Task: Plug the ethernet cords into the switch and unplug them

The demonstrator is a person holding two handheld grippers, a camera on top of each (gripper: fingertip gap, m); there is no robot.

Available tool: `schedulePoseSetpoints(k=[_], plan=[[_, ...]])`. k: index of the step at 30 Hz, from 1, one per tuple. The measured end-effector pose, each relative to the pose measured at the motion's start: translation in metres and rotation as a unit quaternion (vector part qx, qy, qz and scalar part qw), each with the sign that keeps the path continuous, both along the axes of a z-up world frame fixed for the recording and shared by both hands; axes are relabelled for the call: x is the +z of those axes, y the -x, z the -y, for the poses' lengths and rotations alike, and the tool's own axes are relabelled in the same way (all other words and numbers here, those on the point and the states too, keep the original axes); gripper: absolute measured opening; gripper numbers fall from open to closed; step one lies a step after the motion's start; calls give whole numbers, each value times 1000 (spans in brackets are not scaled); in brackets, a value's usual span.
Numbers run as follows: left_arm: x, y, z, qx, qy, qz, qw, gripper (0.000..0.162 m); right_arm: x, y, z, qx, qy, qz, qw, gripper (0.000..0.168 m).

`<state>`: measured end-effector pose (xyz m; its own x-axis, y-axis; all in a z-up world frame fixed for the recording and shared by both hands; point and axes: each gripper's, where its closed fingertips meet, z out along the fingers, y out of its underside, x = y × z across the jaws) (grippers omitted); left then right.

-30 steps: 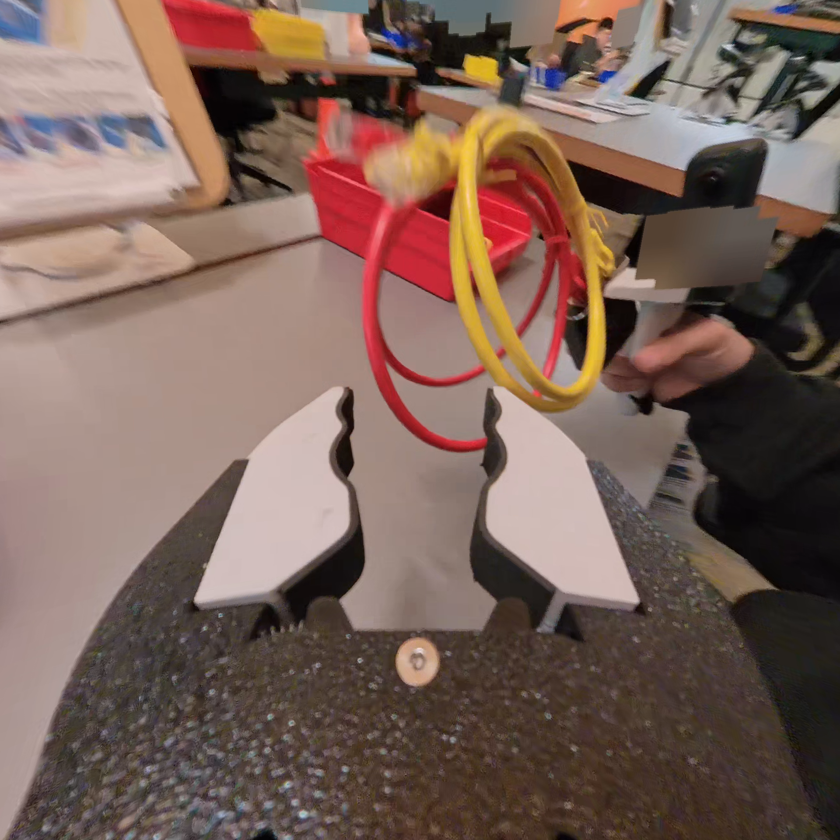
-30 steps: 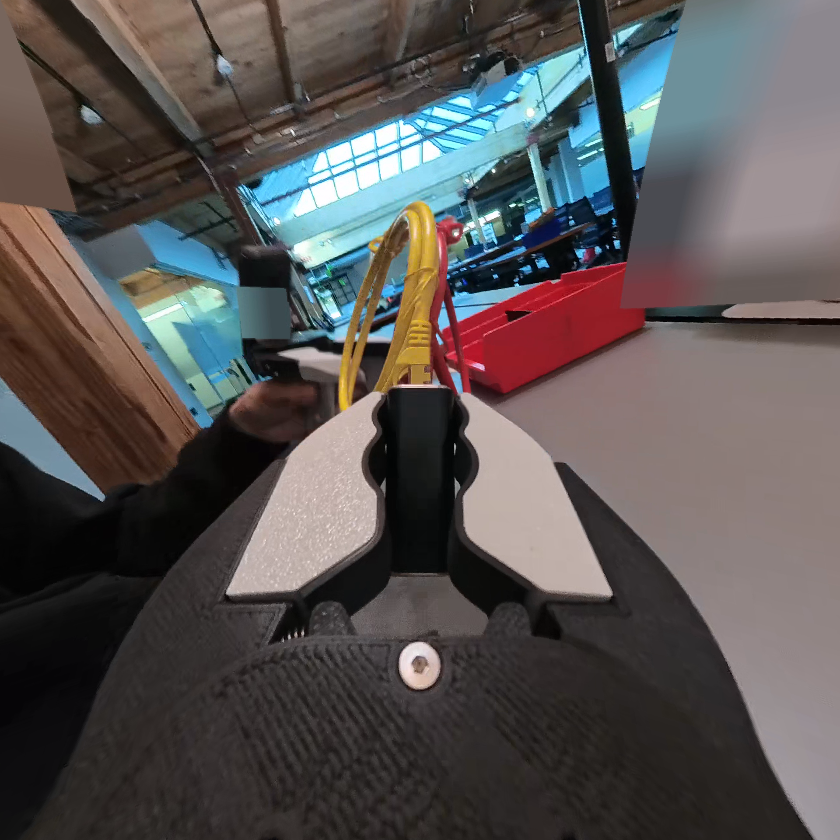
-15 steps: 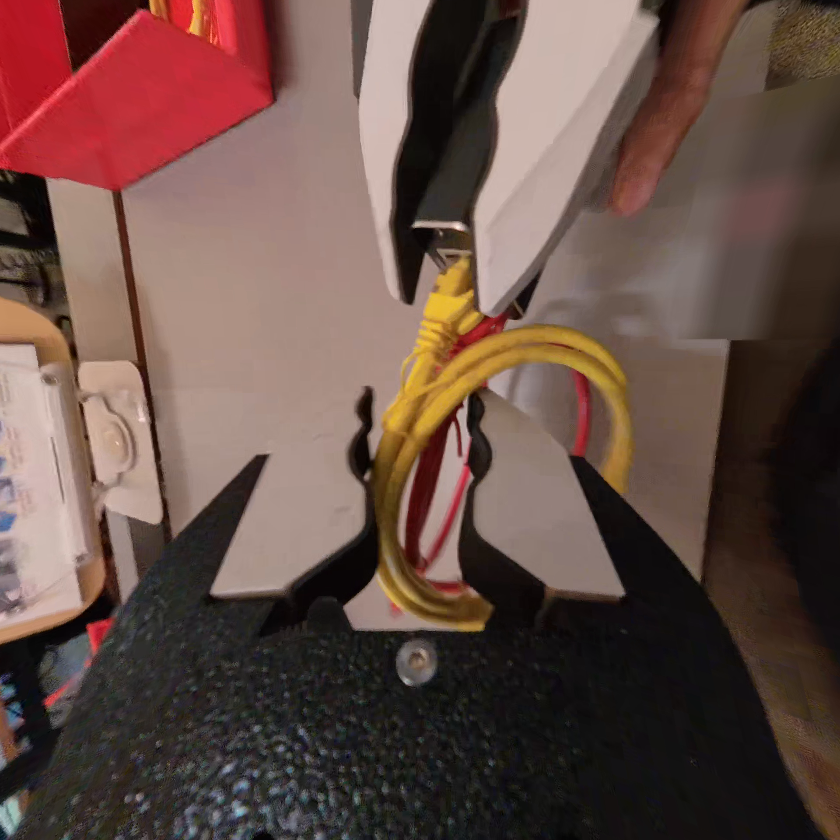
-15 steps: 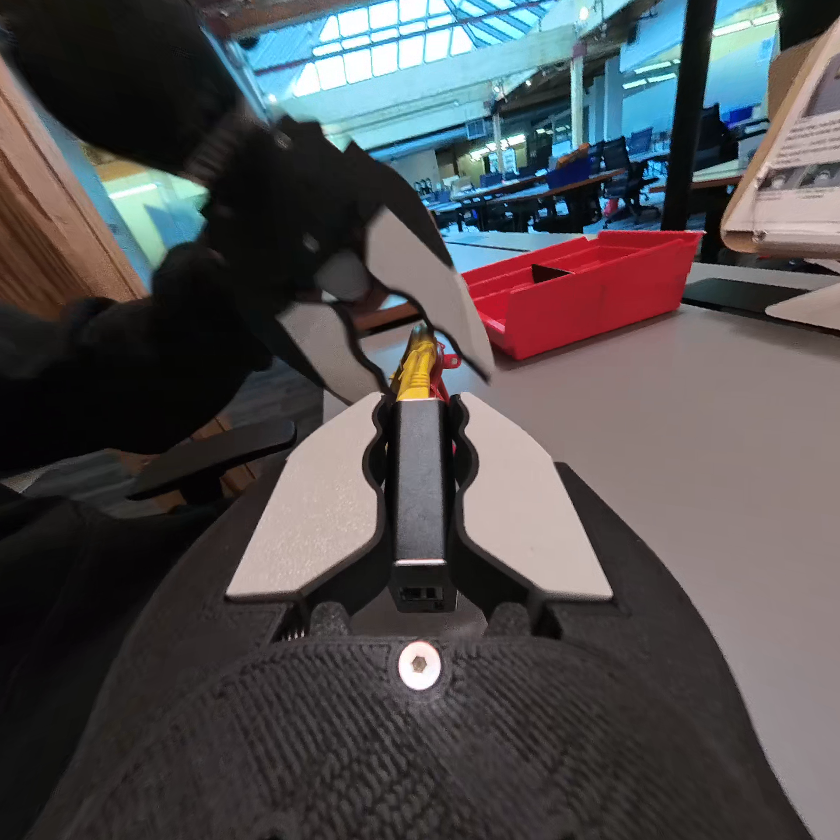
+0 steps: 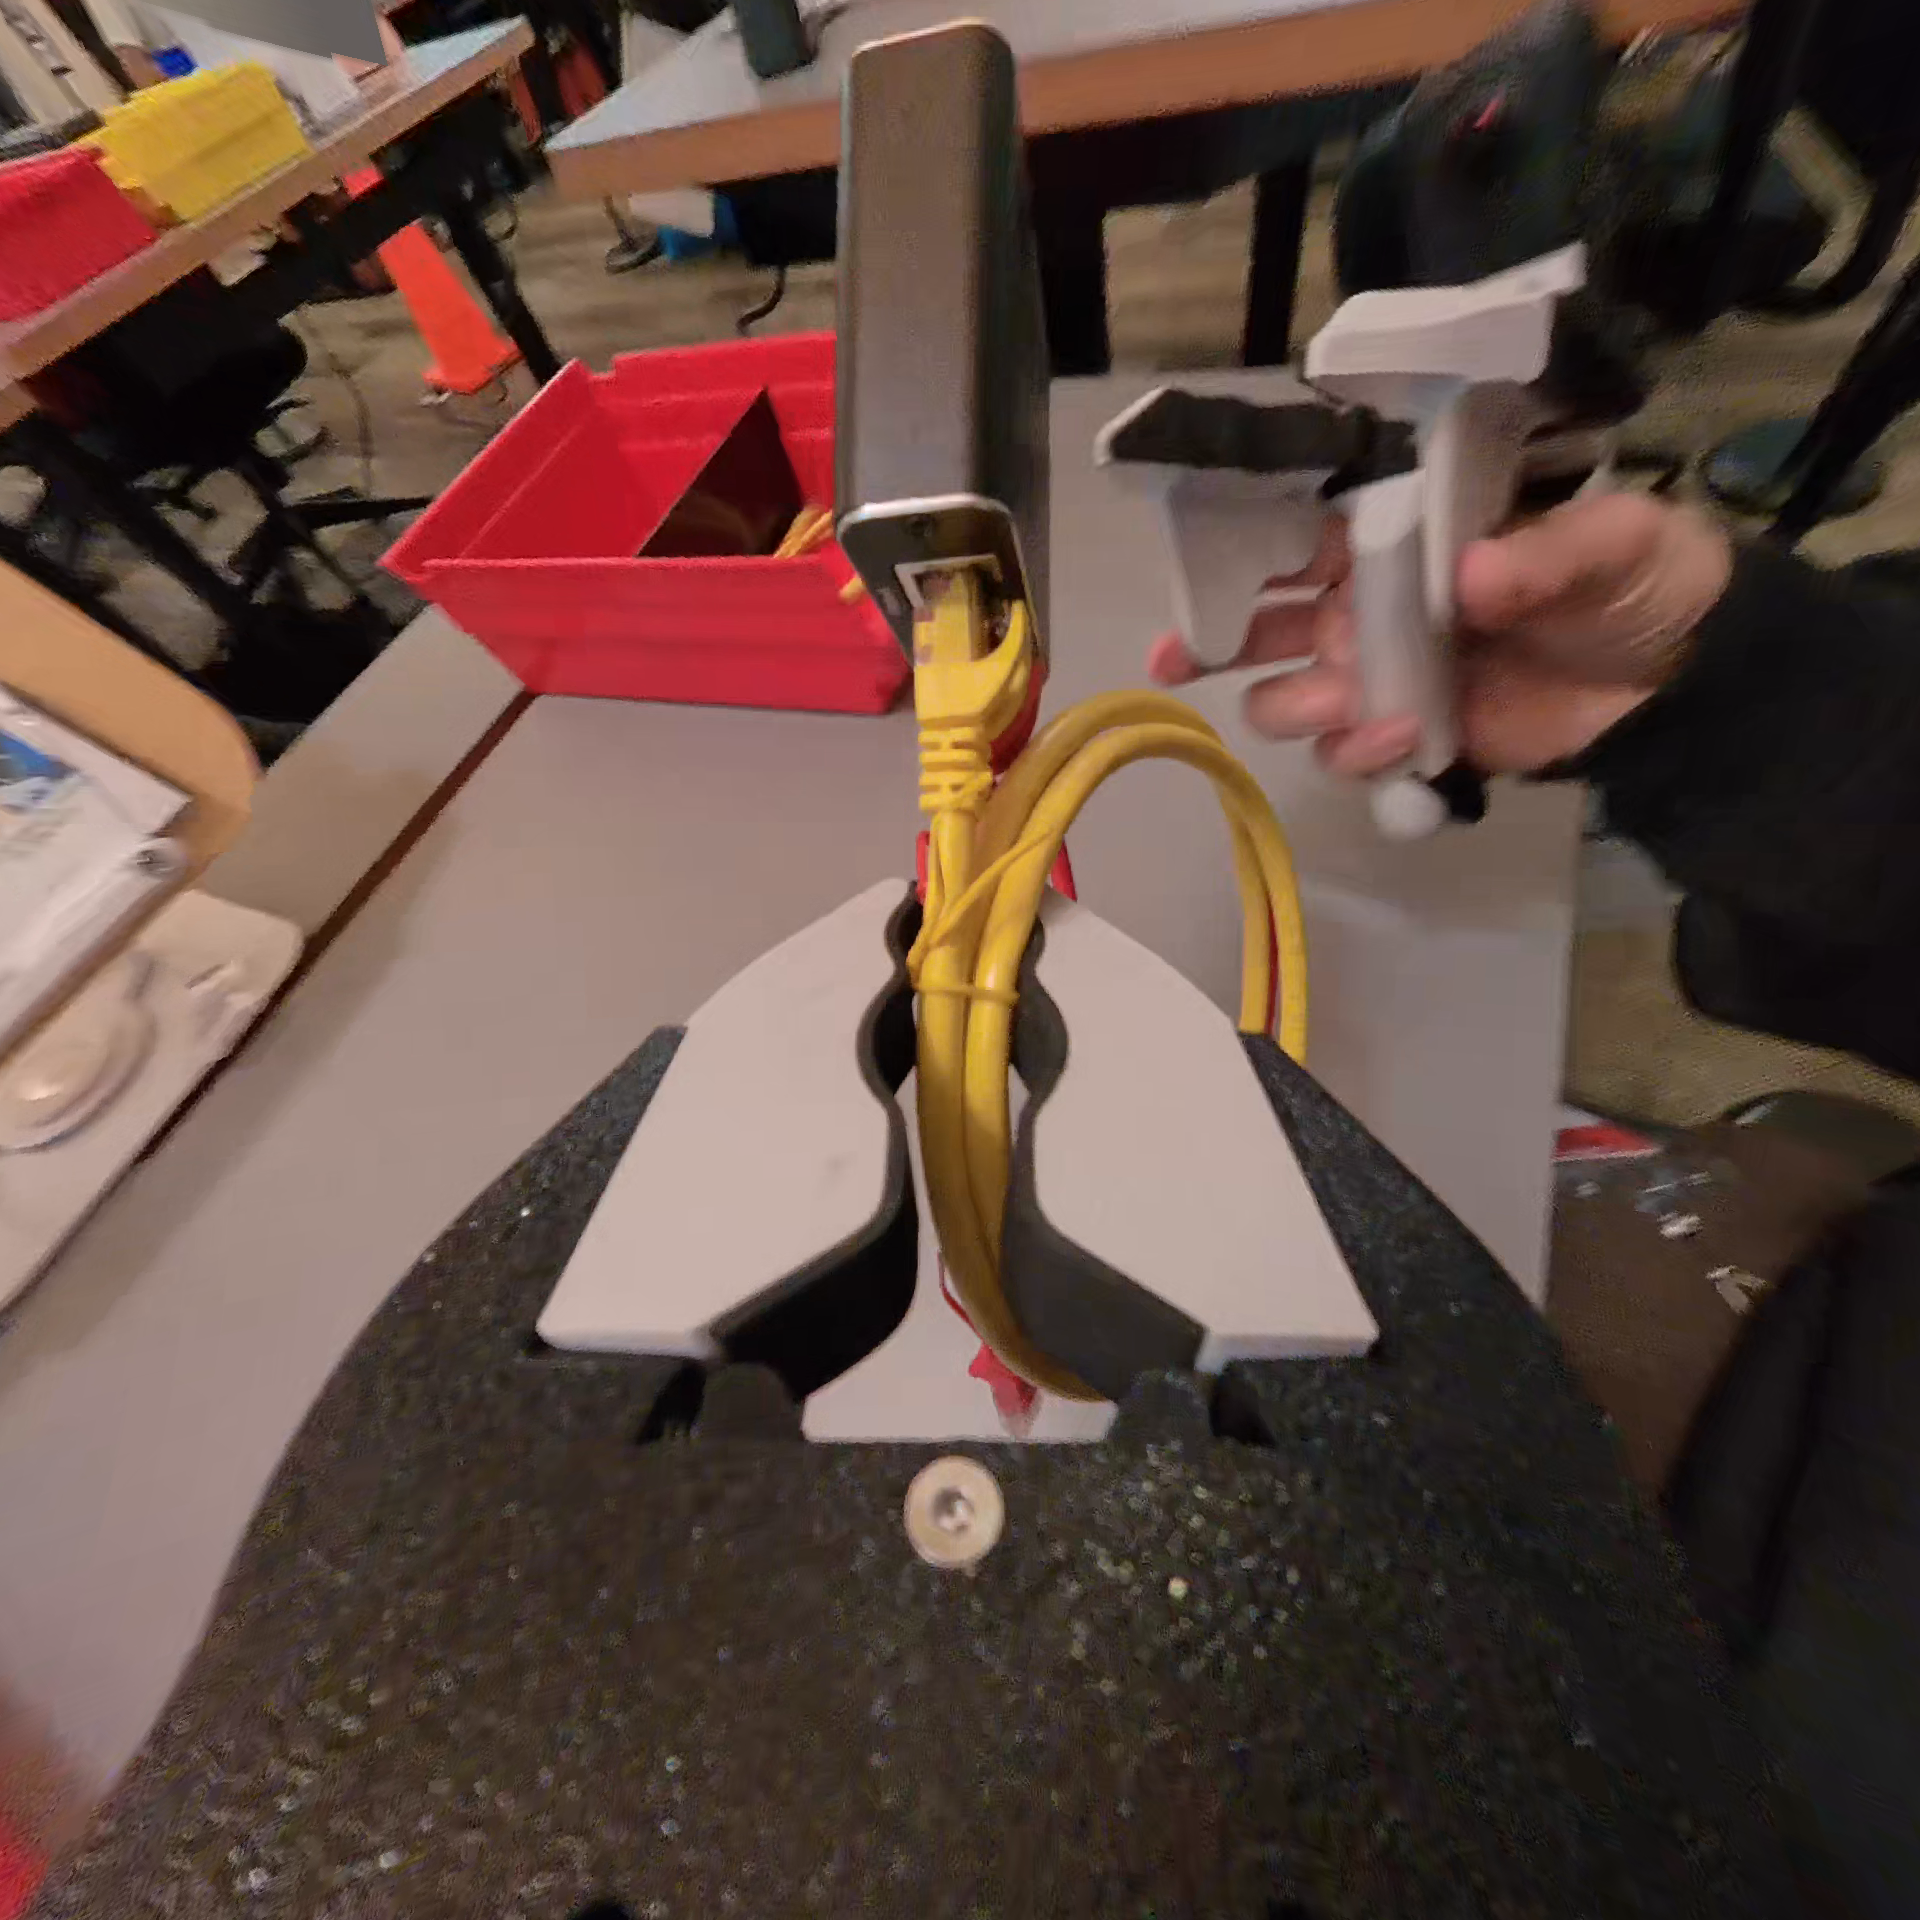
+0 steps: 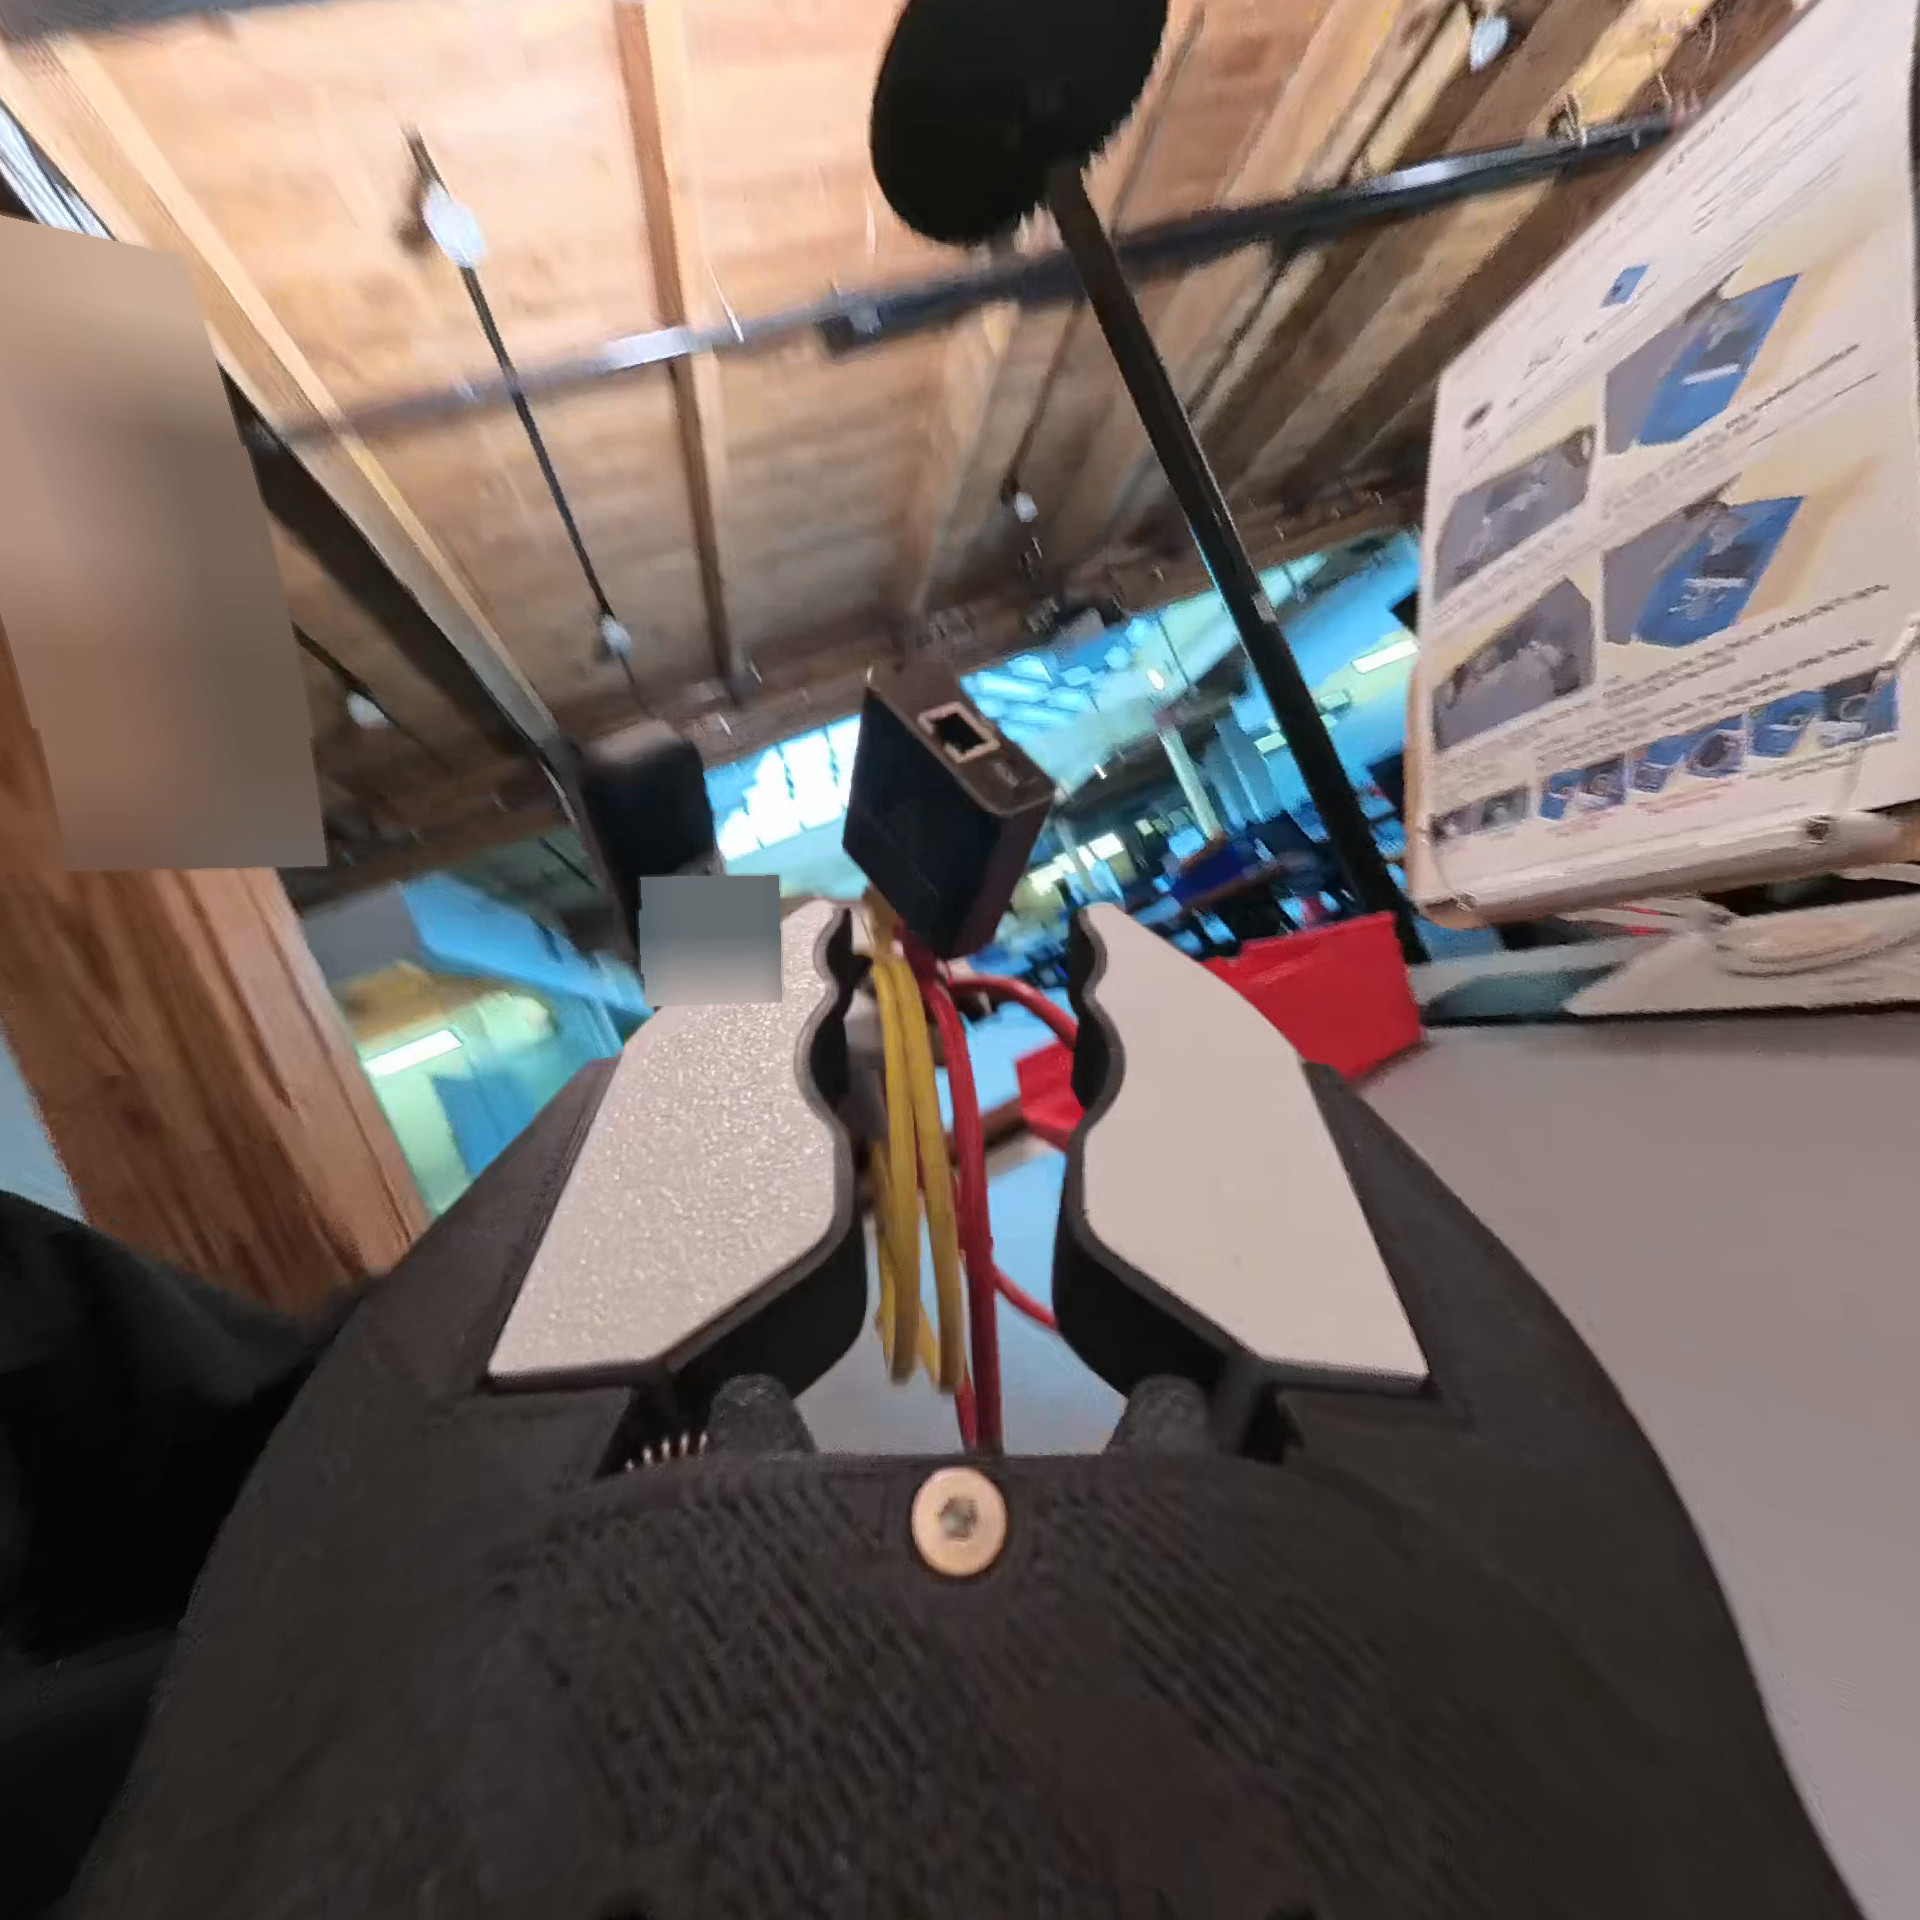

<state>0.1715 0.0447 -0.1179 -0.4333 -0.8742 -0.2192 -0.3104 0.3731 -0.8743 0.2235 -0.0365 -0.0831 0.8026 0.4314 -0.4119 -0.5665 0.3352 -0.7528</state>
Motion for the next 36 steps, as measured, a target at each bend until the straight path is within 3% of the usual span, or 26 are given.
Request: schedulePoseSetpoints(k=[2, 6, 8, 13, 15, 17, 22, 25, 30, 36], plan=[[-4, 3, 15, -24, 46, 3, 999, 14, 6, 5, -1, 9, -29, -10, 999, 46], [-20, 9, 44, -69, 95, 2, 993, 14, 1, 41, -16, 50, 10, 72, 996, 46], [-23, 12, 52, -93, 119, 7, 988, 14, 2, 44, -18, 50, 9, 75, 996, 31], [-24, 16, 59, -118, 155, -2, 981, 14, 6, 45, -16, 43, -6, 84, 996, 28], [-29, 18, 63, -132, 149, -22, 980, 14, 14, 43, -12, 26, -30, 82, 996, 34], [-34, 19, 68, -145, 138, -31, 979, 14, 17, 48, -6, 48, -50, 96, 993, 27], [-40, 10, 69, -129, 151, -32, 980, 16, 10, 41, -5, 44, -11, 108, 993, 25], [-44, 8, 63, -109, 129, -38, 985, 33, 4, 38, -6, 16, 26, 143, 989, 26], [-18, 13, 54, -94, 76, 5, 993, 29, -2, 33, -4, -27, 70, 210, 975, 26], [-4, 13, 69, -114, 66, 12, 991, 29, 17, 55, 3, 6, 29, 232, 972, 26]])
